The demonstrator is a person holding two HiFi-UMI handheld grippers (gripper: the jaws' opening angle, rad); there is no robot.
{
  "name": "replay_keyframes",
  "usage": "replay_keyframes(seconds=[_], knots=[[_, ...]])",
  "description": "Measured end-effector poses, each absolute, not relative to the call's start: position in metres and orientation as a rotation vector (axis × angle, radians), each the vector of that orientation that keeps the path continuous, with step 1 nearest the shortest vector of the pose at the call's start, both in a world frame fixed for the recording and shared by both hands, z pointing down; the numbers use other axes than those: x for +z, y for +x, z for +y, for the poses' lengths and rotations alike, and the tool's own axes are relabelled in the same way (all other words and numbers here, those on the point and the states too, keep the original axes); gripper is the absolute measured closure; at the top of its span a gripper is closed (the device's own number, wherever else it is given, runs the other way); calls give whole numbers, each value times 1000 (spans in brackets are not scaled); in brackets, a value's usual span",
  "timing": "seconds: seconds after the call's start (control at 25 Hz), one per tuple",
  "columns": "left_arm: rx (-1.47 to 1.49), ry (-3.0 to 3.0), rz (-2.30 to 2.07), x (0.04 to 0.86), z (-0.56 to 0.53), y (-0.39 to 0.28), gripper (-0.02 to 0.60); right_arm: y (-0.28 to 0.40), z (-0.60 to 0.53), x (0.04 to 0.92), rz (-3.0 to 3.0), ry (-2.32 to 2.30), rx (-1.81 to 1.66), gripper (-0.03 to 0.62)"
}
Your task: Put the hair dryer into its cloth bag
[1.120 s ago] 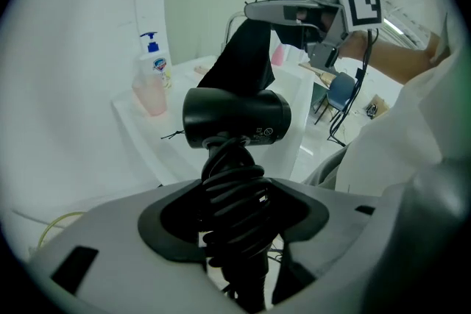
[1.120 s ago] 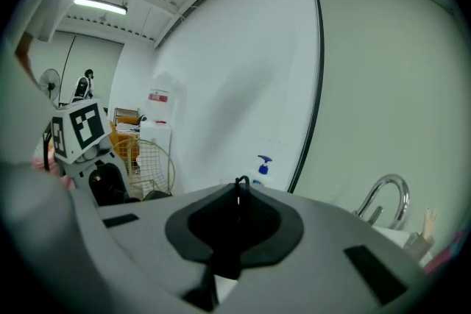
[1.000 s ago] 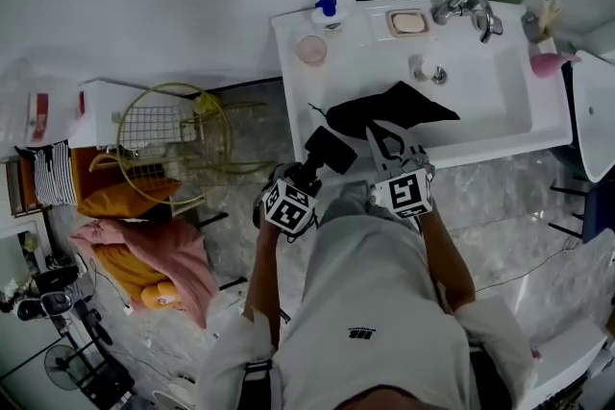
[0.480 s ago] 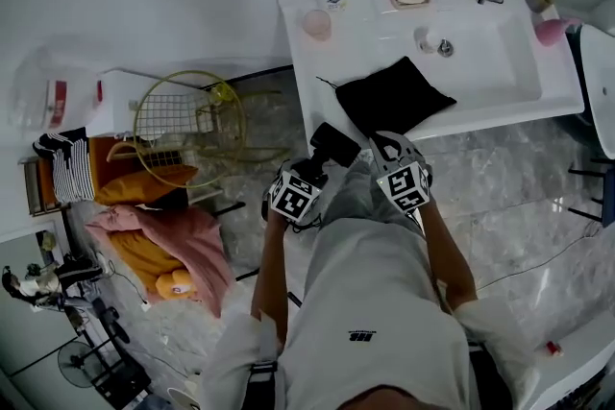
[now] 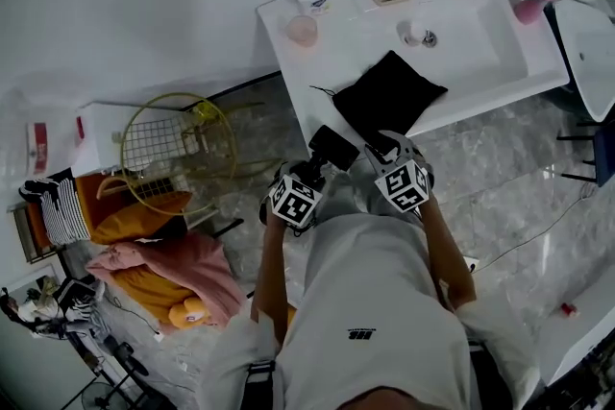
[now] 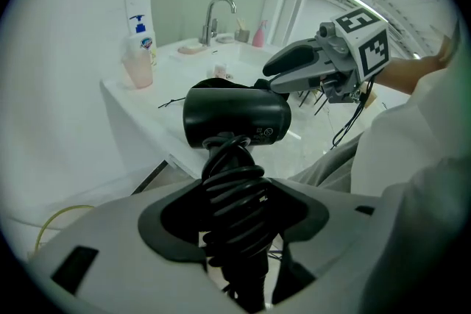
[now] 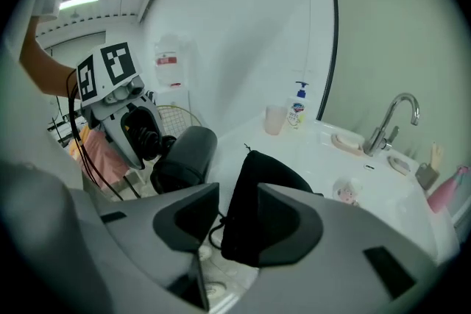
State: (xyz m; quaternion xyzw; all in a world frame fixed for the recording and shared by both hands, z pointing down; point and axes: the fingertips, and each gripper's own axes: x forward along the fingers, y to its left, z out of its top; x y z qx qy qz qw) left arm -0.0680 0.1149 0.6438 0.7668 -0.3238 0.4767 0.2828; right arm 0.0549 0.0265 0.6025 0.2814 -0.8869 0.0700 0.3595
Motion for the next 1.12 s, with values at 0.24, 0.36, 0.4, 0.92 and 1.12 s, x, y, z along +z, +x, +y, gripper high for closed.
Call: replay_keyframes(seconds=[0.24, 0.36, 0.4, 0.92, 1.12], knots=[[1292, 2125, -758, 652, 110, -78, 305, 36, 14, 633, -2091, 677, 140, 424], [1294, 2151, -722, 653, 108, -81, 305, 35, 11, 649, -1995, 666, 132, 477], [1295, 2157, -714, 653, 108, -83, 305, 36, 9, 652, -1977, 677, 132, 543], [1286, 2186, -685, 652, 103, -90, 305, 35, 15, 655, -1960, 658, 175, 427], [1287, 2187, -683, 652, 107, -89, 305, 39, 13, 658, -1919, 665, 152, 566]])
